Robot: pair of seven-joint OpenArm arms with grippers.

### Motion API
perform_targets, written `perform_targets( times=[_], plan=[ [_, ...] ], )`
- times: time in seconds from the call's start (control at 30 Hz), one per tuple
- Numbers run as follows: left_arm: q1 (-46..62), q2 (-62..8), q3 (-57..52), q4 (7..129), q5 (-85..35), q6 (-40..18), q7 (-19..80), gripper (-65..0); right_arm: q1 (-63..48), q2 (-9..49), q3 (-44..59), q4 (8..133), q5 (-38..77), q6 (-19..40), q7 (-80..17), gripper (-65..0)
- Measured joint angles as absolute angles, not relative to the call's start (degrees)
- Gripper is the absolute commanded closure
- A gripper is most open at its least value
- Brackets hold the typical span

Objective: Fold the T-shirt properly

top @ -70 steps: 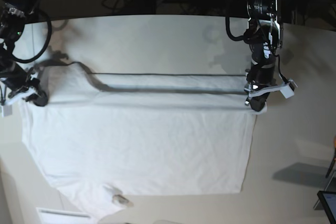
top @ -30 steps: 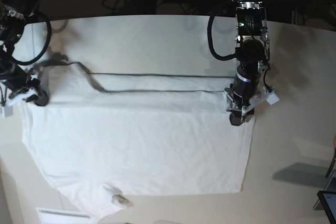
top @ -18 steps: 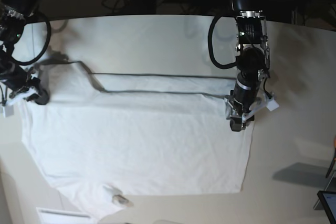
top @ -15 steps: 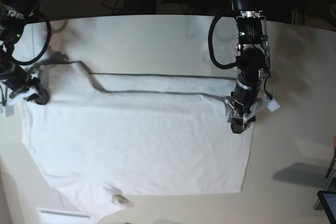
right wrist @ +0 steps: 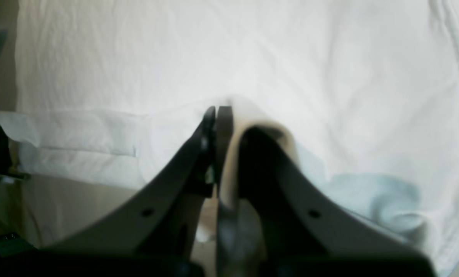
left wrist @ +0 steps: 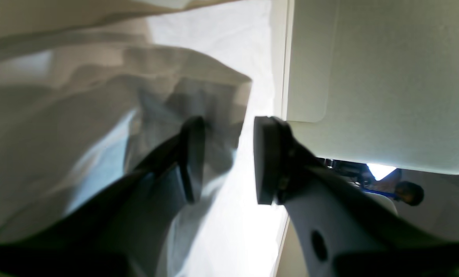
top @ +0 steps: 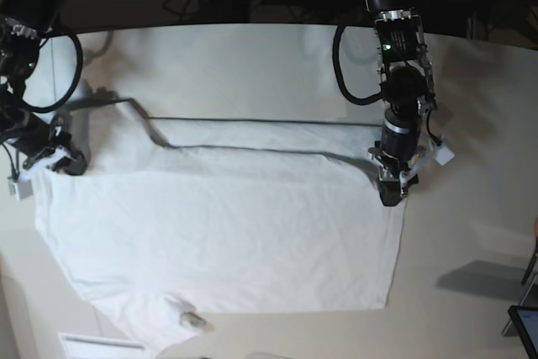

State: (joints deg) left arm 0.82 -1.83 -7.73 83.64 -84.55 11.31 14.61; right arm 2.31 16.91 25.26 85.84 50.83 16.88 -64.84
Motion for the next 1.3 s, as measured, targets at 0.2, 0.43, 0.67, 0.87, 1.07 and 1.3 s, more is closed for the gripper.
perform_targets(
  times=[0.2, 0.43, 0.67, 0.87, 1.07, 1.3],
  plan=[
    [-0.71, -2.66, -7.84, 80.29, -84.55, 8.97, 14.59, -21.8, 2.81, 16.86, 25.26, 85.80, 50.94, 16.86, -64.88, -0.3],
    [-2.15, -2.74, -7.62, 79.59, -84.55, 7.42, 14.57, -21.8, 3.14, 16.93, 25.32, 85.30, 51.00, 16.88, -64.86, -1.0],
    [-2.83, -2.76, -7.62, 79.68, -84.53, 7.05, 14.57, -21.7, 4.49, 16.95, 25.47, 79.99, 51.07, 16.64, -65.47, -21.0],
    [-2.57, -2.98, -7.62, 79.59, -84.55, 7.03, 14.57, -21.7, 6.17, 16.91, 25.52, 79.70, 51.22, 16.67, -66.41, -27.6],
    [-2.57, -3.03, -7.62, 79.59, -84.55, 7.03, 14.59, -21.7, 8.23, 15.59, 26.28, 79.70, 54.94, 16.64, -72.55, -23.6],
    [-2.55, -3.05, -7.60, 79.59, -84.53, 7.03, 14.59, -21.7, 5.93, 15.31, 29.41, 78.08, 55.09, 9.13, -73.89, -23.1]
  ],
)
